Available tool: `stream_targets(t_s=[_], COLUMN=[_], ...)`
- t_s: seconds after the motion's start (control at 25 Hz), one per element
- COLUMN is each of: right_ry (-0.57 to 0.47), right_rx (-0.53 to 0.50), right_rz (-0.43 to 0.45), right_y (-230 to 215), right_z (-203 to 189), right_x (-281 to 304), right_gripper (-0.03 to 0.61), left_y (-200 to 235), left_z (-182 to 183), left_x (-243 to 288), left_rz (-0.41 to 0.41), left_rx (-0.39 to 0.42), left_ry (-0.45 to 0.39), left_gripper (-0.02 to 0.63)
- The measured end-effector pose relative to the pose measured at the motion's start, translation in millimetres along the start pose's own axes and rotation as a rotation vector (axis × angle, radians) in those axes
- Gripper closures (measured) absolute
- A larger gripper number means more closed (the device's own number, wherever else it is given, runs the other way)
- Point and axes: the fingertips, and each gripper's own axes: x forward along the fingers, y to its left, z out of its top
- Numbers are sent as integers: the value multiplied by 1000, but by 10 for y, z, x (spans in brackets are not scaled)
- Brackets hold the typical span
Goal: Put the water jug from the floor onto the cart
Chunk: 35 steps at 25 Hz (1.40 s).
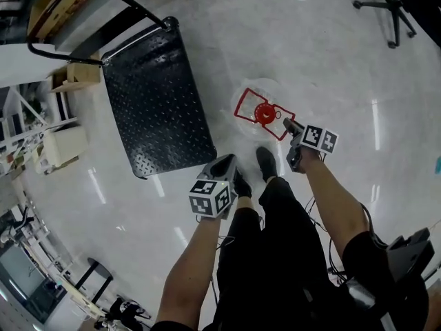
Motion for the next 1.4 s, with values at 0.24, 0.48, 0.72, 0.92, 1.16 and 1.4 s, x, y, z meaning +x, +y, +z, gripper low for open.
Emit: stream_targets(t_s=[0.24,0.48,0.72,0.92,1.16,1.4], right_ry=[21,79,105,101,118,166], right_rx=[-3,-135,-252,-308,-363,-420], right_rz=[9,95,164,191,299,394], right_y=[219,799,1591,2158,3112,4161], right_z=[74,46,59,63,-215,-781], right_x=[-2,-61,-326,-717,-864,-740], right_gripper=[491,489,489,489,488,488], left_y=[148,326,473,515,723,989], left_z=[153,293,264,290,294,-14], left_x=[-388,-995,-1702,-2461,-3353,-4142], left_rz=[37,100,148,186,261,336], left_rx=[-40,-82,-153,-148,-114,-141], left_ry=[-81,-210,-364,-497,-639,-751], left_gripper=[614,615,614,615,615,614])
